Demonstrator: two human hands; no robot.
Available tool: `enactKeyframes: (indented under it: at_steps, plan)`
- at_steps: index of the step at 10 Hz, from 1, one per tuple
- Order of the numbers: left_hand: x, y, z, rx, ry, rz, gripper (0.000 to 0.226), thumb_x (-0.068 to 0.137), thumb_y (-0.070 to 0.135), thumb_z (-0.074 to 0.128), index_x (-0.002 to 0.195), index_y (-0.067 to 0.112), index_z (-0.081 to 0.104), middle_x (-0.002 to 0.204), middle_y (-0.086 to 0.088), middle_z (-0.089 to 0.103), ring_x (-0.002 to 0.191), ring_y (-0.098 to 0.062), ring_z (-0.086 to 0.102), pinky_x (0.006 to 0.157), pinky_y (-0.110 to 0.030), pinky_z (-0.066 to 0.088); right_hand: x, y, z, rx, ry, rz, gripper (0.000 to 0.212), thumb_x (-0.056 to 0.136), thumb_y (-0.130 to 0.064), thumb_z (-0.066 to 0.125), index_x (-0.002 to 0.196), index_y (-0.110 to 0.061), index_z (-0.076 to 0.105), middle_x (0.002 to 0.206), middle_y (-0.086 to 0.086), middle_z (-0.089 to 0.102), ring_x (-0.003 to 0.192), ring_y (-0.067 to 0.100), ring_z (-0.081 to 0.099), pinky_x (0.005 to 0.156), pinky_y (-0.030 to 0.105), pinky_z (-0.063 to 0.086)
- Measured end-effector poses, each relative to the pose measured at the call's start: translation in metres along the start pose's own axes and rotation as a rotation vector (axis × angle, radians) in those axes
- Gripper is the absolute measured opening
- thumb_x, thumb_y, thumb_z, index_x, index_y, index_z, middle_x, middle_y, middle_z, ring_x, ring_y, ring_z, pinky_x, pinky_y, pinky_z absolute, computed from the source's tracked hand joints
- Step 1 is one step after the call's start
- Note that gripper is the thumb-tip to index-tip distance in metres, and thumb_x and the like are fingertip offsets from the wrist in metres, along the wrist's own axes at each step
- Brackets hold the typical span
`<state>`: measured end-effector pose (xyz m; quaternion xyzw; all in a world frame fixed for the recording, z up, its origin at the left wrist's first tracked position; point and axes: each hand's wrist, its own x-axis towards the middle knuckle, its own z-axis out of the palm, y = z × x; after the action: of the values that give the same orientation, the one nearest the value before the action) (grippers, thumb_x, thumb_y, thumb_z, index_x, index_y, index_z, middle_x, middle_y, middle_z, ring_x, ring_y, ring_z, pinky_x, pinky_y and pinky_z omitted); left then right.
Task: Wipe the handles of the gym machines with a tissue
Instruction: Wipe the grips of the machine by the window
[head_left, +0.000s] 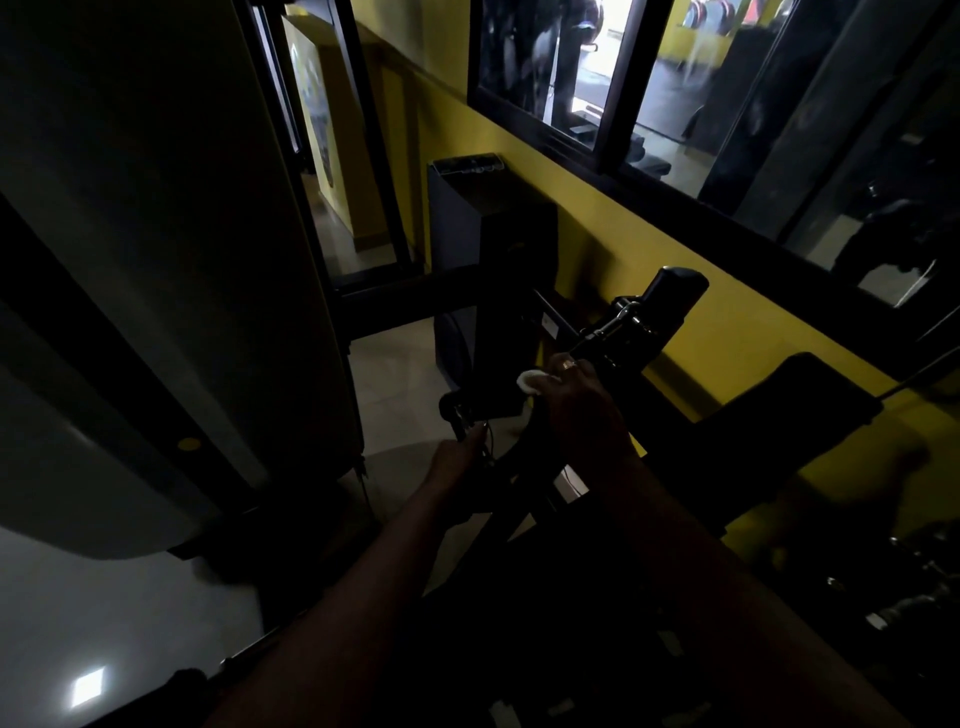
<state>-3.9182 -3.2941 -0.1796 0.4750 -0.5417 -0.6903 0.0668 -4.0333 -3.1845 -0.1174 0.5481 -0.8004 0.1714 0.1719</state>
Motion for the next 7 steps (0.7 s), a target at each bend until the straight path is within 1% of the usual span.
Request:
enactKeyframes:
  at_steps: [1, 2, 3, 4, 5, 6, 7]
  plan:
    - [-0.011, 0.004, 0.003, -0.005, -0.043, -0.008, 0.037, 0.101, 0.043, 0.043, 0.103, 0.009, 0.058, 0.093, -0.007, 0.058, 0.076, -0.019, 0.055, 0.067, -0.027, 0.046, -0.003, -0.019, -0.003, -0.191, -0.089, 0.026, 0.02, 0.07, -0.001, 0.068, 0.09, -0.001, 0.072, 0.093, 0.016, 0.065, 0.078, 0.03, 0.064, 0.06, 0.036, 0.058]
    - [-0.006, 0.0, 0.009, -0.029, 0.067, 0.053, 0.035, 0.097, 0.046, 0.05, 0.089, 0.013, 0.058, 0.08, -0.01, 0.059, 0.081, -0.028, 0.062, 0.065, -0.027, 0.047, -0.009, -0.037, 0.004, -0.381, -0.182, -0.121, 0.017, 0.052, -0.006, 0.078, 0.064, 0.002, 0.071, 0.077, 0.02, 0.066, 0.056, 0.029, 0.061, 0.043, 0.036, 0.052]
    - [0.004, -0.011, 0.014, -0.05, 0.103, 0.095, 0.041, 0.09, 0.051, 0.056, 0.098, 0.011, 0.056, 0.094, -0.017, 0.064, 0.09, -0.034, 0.066, 0.078, -0.04, 0.056, -0.003, -0.038, 0.013, -0.416, -0.25, -0.14, 0.01, 0.058, -0.012, 0.075, 0.066, -0.005, 0.074, 0.081, 0.014, 0.069, 0.059, 0.024, 0.062, 0.042, 0.03, 0.049]
    - [0.025, -0.024, 0.013, -0.092, 0.142, 0.12, 0.033, 0.089, 0.051, 0.057, 0.094, 0.02, 0.046, 0.103, -0.02, 0.062, 0.089, -0.039, 0.066, 0.078, -0.059, 0.055, 0.023, -0.028, 0.015, -0.598, -0.4, -0.213, 0.024, 0.083, -0.011, 0.05, 0.085, -0.007, 0.073, 0.1, 0.015, 0.063, 0.083, 0.025, 0.059, 0.057, 0.033, 0.053]
    - [0.006, -0.014, 0.016, -0.13, 0.135, 0.119, 0.03, 0.094, 0.045, 0.054, 0.102, 0.017, 0.045, 0.103, -0.018, 0.061, 0.088, -0.036, 0.065, 0.077, -0.057, 0.056, 0.023, -0.036, 0.025, -0.766, -0.491, -0.266, 0.032, 0.093, -0.008, 0.035, 0.101, 0.0, 0.065, 0.108, 0.02, 0.055, 0.095, 0.033, 0.053, 0.081, 0.051, 0.052]
    - [-0.008, -0.005, 0.018, -0.312, 0.11, 0.048, 0.037, 0.097, 0.033, 0.051, 0.122, 0.005, 0.049, 0.101, -0.019, 0.06, 0.082, -0.027, 0.058, 0.072, -0.038, 0.049, 0.006, -0.059, 0.043, -0.654, -0.629, -0.136, 0.031, 0.1, -0.011, 0.035, 0.121, -0.001, 0.055, 0.122, 0.021, 0.052, 0.11, 0.037, 0.049, 0.098, 0.055, 0.038]
    - [-0.014, -0.002, 0.017, -0.396, 0.058, 0.007, 0.034, 0.1, 0.028, 0.048, 0.122, 0.004, 0.053, 0.09, -0.013, 0.059, 0.077, -0.026, 0.057, 0.068, -0.033, 0.045, -0.002, -0.068, 0.046, -0.543, -0.751, -0.148, 0.032, 0.101, -0.012, 0.034, 0.125, -0.001, 0.054, 0.128, 0.02, 0.051, 0.118, 0.035, 0.047, 0.094, 0.044, 0.039]
